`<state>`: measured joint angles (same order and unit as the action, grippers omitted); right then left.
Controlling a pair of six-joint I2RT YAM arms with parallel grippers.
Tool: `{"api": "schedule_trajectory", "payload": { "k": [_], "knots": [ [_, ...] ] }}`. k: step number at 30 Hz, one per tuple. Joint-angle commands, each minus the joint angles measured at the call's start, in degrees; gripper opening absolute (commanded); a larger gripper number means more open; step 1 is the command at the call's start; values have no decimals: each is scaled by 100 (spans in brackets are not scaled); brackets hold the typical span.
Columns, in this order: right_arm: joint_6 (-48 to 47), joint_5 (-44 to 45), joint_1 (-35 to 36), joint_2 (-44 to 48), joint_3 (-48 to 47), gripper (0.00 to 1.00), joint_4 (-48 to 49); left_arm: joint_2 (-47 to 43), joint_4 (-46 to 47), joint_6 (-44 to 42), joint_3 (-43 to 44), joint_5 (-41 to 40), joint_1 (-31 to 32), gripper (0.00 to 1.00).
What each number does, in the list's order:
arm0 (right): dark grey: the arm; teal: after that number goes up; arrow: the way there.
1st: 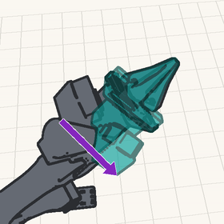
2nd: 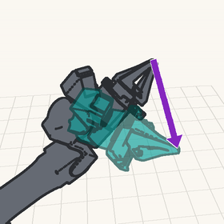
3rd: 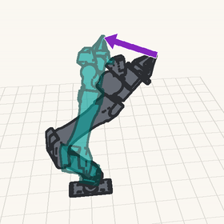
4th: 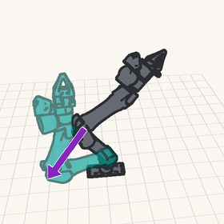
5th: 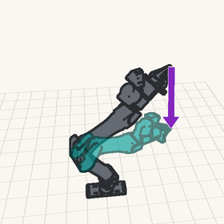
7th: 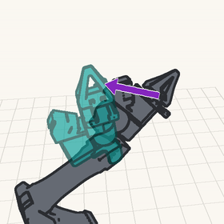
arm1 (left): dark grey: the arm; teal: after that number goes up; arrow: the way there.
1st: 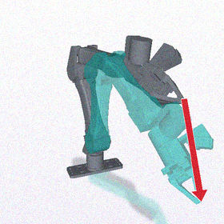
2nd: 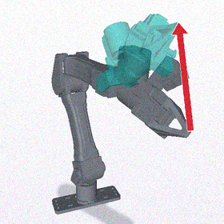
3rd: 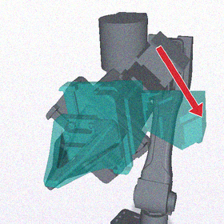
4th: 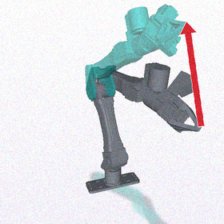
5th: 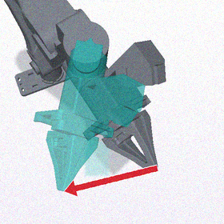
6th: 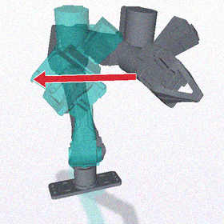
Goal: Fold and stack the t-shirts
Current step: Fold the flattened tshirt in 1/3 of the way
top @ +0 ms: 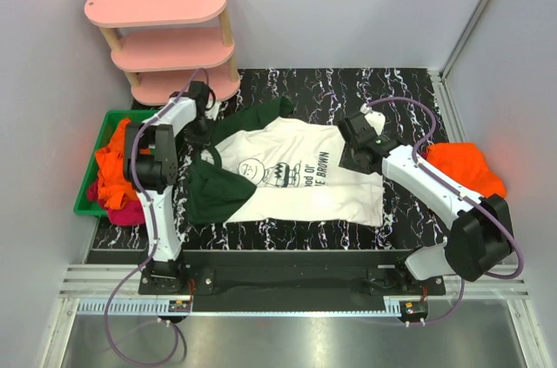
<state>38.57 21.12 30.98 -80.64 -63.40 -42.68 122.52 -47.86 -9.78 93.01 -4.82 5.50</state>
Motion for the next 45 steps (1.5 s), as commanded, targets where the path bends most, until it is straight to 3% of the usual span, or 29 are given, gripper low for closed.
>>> {"api": "schedule_trajectory", "payload": {
  "k": [1, 5, 9, 12, 15, 22, 25, 26, 28, 34, 45],
  "knots": [
    [-77, 190, 48, -109, -226, 45, 154, -149, -215, -6, -494, -379, -268, 0],
    [-51, 181, 48, -118, -164, 45, 189, -342, -207, -50, -591, -362, -330, 2],
    [-86, 252, 57, -127, -103, 47, 233, -527, -207, -68, -442, 6, -348, 53],
    [-218, 419, 40, -101, -217, 56, 233, -843, -207, 124, -179, 411, -348, 73],
    [-244, 410, 48, -13, -252, 63, 155, -1256, -215, 309, 85, 798, -339, 79],
    [913, 59, 57, 364, 651, 51, -276, -2407, -242, 521, -537, 1562, -32, 75],
    [1484, 120, 92, 628, 1179, 35, -478, -2759, -259, 477, -1073, 1651, 328, 72],
    [1591, 233, 92, 663, 1250, 22, -557, -2812, -251, 477, -1188, 1677, 399, 71],
    [1741, 418, 145, 646, 1304, 17, -961, -2900, -259, 477, -1426, 1818, 522, 70],
    [1882, 1122, 505, 365, 934, 30, -1867, -2822, -216, 468, -1742, 2073, 540, 68],
    [1962, 1104, 549, 313, 1277, 37, -1894, -2558, -110, 495, -1892, 2108, 602, 66]
  ]
}}
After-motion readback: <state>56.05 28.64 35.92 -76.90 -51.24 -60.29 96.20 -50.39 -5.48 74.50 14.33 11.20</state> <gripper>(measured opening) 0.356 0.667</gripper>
